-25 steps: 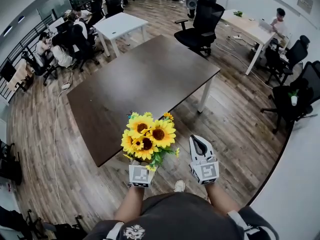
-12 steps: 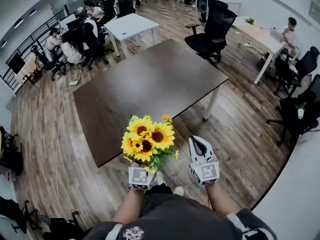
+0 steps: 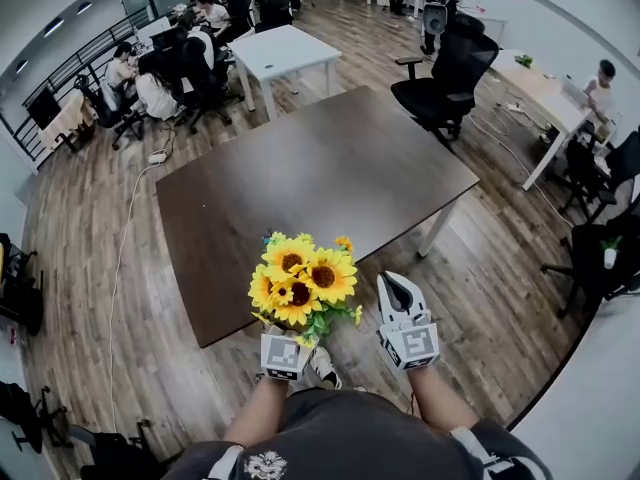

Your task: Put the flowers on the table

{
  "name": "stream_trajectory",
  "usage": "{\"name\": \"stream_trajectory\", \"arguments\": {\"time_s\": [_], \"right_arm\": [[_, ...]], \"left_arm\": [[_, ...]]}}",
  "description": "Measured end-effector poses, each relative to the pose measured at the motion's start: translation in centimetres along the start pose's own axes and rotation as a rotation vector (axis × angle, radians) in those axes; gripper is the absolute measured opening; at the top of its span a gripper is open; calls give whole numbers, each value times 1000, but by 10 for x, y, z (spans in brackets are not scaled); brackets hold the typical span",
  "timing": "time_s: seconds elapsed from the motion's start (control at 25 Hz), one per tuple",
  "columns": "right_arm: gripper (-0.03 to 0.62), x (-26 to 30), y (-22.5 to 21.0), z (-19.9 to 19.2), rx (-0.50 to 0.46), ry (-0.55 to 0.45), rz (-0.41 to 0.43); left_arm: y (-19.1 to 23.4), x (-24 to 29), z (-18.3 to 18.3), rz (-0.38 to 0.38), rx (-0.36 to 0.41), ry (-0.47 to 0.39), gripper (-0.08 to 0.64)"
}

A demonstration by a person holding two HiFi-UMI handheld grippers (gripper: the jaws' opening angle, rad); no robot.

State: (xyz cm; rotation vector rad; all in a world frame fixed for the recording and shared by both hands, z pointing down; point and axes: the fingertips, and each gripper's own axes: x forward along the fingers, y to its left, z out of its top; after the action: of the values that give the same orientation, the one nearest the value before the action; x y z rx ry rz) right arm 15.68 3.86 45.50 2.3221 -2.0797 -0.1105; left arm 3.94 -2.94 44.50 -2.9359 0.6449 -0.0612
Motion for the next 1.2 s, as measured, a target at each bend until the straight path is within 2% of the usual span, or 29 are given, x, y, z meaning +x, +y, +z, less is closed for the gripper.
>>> {"name": "stream_trajectory", "arguments": {"time_s": [0.32,0.52,0.6,0.68,0.88,1.08,1.2], "right_arm": [[25,33,3,-22,-1,-41,67],[25,91,8,-14,-12,-51,113],[24,113,13,-7,-12,-51,120],[24,130,18,-7,-14,-48,125],[25,157,27,-14,-23,-36,121],[24,172,28,-9,-13,-66,96],[25,184,33,-7,-19,-67,111]], "left_arm": [[17,15,-34,27,34,-8,540],[67,38,-29,72,29,-14,540],[91,45,-20,92,16,-11,540],[106,49,-26,99,24,-9,540],[127,51,-50,103,33,7,540],[142,52,-57,102,29,11,540],[150,56,-57,101,29,11,540]]}}
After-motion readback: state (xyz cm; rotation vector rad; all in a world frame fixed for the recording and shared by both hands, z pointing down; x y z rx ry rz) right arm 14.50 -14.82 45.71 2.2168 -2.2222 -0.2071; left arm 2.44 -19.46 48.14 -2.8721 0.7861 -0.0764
